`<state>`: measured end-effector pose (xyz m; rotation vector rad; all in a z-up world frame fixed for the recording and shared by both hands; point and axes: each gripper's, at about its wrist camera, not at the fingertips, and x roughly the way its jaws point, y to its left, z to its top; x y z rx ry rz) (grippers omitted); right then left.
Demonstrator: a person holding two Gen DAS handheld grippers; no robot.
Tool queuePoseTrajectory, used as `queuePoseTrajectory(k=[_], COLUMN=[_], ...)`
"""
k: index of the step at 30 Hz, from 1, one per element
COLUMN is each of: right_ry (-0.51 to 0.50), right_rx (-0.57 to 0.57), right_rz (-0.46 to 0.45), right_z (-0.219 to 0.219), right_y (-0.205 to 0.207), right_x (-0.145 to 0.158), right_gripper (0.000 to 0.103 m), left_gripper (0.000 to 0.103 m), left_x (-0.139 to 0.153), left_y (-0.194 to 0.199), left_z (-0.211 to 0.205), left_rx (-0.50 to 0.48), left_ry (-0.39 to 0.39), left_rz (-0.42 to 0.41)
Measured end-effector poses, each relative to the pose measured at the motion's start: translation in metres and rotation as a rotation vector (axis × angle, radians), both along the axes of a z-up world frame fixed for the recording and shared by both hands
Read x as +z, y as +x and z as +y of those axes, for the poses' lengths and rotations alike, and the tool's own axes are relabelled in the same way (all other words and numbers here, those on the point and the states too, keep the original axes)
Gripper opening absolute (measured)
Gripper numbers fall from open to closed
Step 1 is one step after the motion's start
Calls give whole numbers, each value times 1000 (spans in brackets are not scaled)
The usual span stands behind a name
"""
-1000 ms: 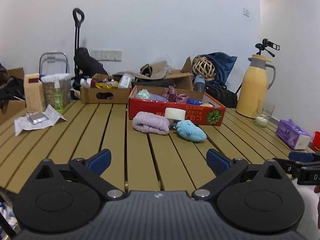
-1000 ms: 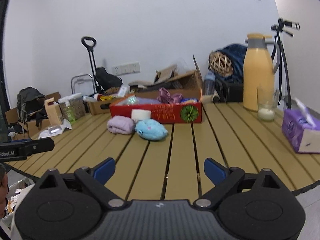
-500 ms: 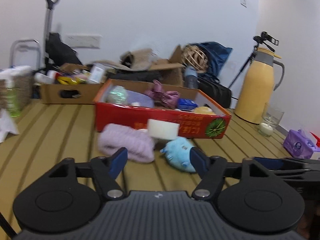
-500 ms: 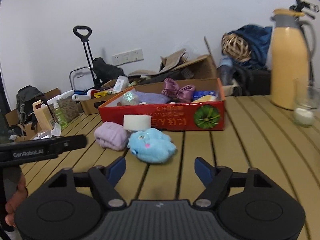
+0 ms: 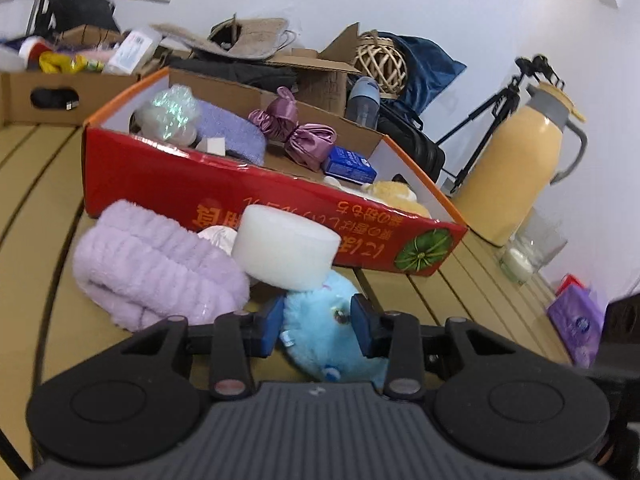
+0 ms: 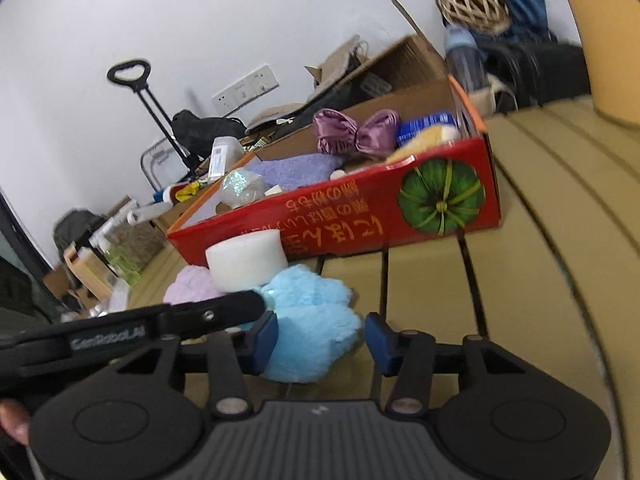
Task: Organize soft objects
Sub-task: 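Grasp the blue plush toy with both grippers together, then carry the blue plush toy into the box and open both grippers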
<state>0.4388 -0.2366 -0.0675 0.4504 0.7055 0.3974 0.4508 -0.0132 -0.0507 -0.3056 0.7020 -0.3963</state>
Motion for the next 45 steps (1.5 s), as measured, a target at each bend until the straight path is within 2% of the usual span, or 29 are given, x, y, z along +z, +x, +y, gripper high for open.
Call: queuePoseTrajectory(k=[3, 8, 12, 15, 17, 23, 28, 32, 37, 41, 45], right_ry=[86, 107, 131, 62, 25, 23, 22, 13, 5, 23, 3], right_rx=[8, -3, -11, -2, -10, -51, -82, -87, -87, -64, -46], right_rz=[30, 47, 90, 47, 22, -22, -83, -149, -249, -251, -219], right_z=[-3, -2, -6, -3, -7, -26, -39, -43, -41, -30, -13], right_y=[3, 1, -2, -26, -50, -110, -130, -121, -67, 3, 79], right_x=[-8, -11, -9, 4, 11, 31, 50, 76, 114, 127, 118], right_gripper=[47, 47, 43, 33, 29, 27, 27, 27, 27, 27, 27], left_gripper=[38, 36, 34, 34, 35, 35, 35, 35, 35, 35, 35], left_x=[-4, -6, 0, 0, 3, 21, 39, 66, 101, 105, 89], left_y=[4, 3, -21, -51, -75, -111, -122, -102, -37, 29, 99], left_z=[1, 3, 0, 3, 1, -14, -22, -20, -10, 4, 19], left_rx=[7, 8, 42, 45, 22, -25, -39, -48, -39, -3, 35], left_ry=[-27, -70, -86, -150, -173, -181, -212, -235, -237, -258, -258], left_rz=[16, 52, 69, 99, 97, 48, -9, -83, -146, -122, -61])
